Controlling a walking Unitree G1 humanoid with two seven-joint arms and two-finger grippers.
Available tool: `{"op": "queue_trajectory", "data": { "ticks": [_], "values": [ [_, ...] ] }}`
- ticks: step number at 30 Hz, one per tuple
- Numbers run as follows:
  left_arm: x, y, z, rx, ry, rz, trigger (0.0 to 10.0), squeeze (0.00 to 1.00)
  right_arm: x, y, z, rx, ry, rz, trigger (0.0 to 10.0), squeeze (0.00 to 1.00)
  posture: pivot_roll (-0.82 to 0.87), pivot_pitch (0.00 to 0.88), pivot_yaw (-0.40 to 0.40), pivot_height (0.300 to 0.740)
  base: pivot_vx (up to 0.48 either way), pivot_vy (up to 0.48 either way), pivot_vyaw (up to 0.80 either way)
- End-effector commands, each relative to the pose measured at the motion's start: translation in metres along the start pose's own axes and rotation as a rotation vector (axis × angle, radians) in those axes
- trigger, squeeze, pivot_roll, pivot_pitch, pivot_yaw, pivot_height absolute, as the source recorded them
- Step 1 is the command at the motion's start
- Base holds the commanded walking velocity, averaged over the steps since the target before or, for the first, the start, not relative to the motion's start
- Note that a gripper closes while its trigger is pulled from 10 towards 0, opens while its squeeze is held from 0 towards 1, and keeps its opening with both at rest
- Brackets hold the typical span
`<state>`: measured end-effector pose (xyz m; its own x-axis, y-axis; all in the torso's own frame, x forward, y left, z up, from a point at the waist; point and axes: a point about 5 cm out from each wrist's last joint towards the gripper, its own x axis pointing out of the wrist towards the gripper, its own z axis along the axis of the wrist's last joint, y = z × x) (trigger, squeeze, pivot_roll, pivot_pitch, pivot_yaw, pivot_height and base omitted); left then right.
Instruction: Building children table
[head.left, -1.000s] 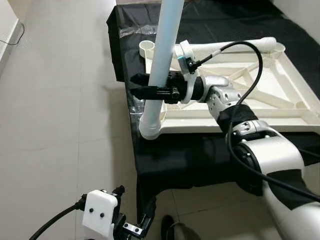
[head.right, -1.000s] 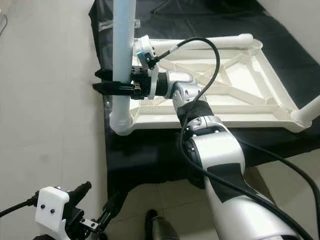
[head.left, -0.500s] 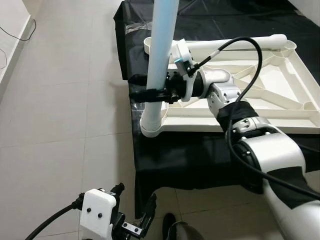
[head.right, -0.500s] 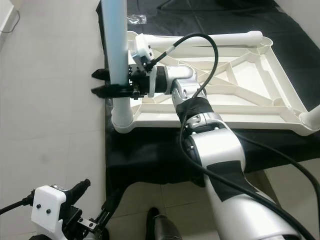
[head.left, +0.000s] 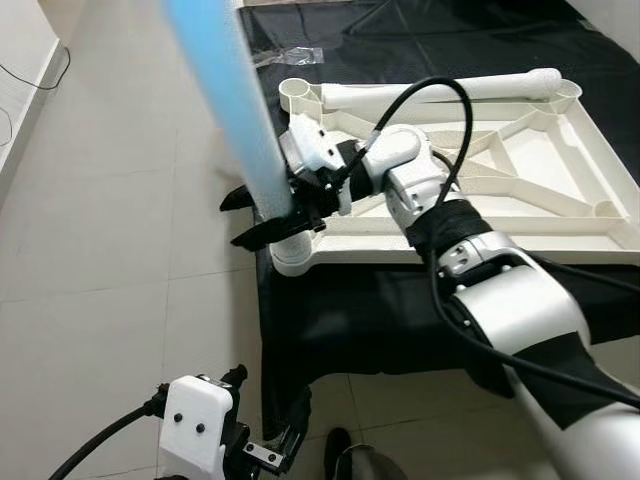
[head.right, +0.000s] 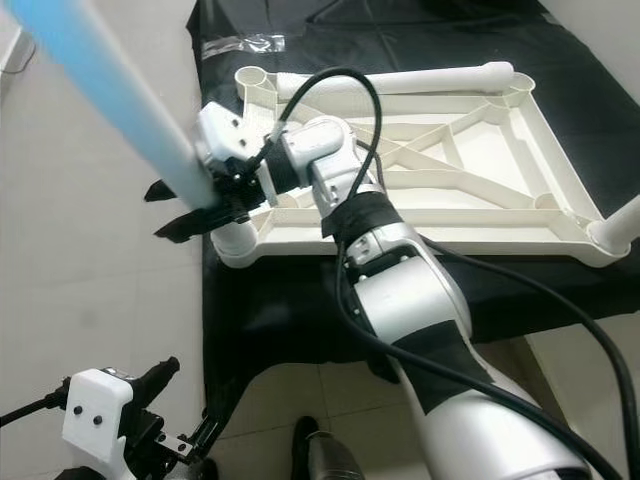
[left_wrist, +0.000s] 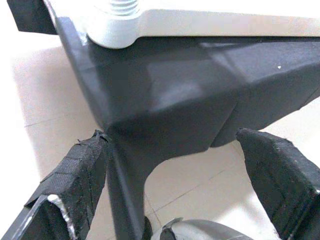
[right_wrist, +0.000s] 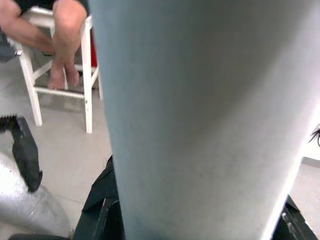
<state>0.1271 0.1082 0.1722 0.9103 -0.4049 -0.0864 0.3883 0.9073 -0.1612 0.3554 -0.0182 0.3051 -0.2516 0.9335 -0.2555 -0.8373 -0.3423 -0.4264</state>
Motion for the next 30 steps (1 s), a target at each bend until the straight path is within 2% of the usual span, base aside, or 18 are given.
{"op": "queue_trajectory", "data": {
  "ticks": [1,4,7,11,12,13,17,26,30],
  "values": [
    [-0.002,-0.001,0.0,0.009,0.012,0.011,10.0,0.0,0.018,0.012,-0.024,0.196,-0.097,0.038,10.0,0.0,0.17,0.31,-0.067,0.74,0.0,0.0,0.0],
    [-0.001,0.001,0.0,0.014,0.007,0.026,10.0,0.0,0.015,0.008,-0.023,0.294,-0.23,-0.029,10.0,0.0,0.17,0.306,-0.068,0.74,0.0,0.0,0.0],
    [-0.001,0.002,0.0,0.017,0.007,0.027,10.0,0.0,0.013,0.005,-0.022,0.339,-0.283,-0.071,10.0,0.0,0.17,0.306,-0.068,0.74,0.0,0.0,0.0],
    [-0.001,0.002,0.0,0.021,0.006,0.028,10.0,0.0,0.012,0.007,-0.024,0.361,-0.297,-0.064,10.0,0.0,0.17,0.303,-0.07,0.74,0.0,0.0,0.0],
    [-0.001,0.003,0.001,0.021,0.004,0.03,10.0,0.0,0.011,0.008,-0.026,0.367,-0.295,-0.053,10.0,0.0,0.17,0.303,-0.07,0.74,0.0,0.0,0.0],
    [0.0,0.003,0.001,0.027,0.001,0.034,10.0,0.0,0.014,0.015,-0.035,0.367,-0.221,-0.01,10.0,0.0,0.17,0.3,-0.076,0.74,0.0,0.0,0.0],
    [0.0,0.004,0.002,0.033,0.001,0.042,10.0,0.0,0.02,0.021,-0.043,0.355,-0.15,0.024,10.0,0.0,0.17,0.303,-0.078,0.74,0.0,0.0,0.0],
    [0.001,0.007,0.002,0.052,-0.004,0.059,10.0,0.0,0.022,0.026,-0.049,0.35,-0.097,0.045,10.0,0.0,0.16,0.303,-0.076,0.74,0.0,0.0,0.0],
    [0.002,0.007,0.002,0.056,-0.004,0.059,10.0,0.0,0.017,0.025,-0.05,0.367,-0.061,0.052,10.0,0.0,0.16,0.303,-0.078,0.74,0.0,0.0,0.0]
  ]
}}
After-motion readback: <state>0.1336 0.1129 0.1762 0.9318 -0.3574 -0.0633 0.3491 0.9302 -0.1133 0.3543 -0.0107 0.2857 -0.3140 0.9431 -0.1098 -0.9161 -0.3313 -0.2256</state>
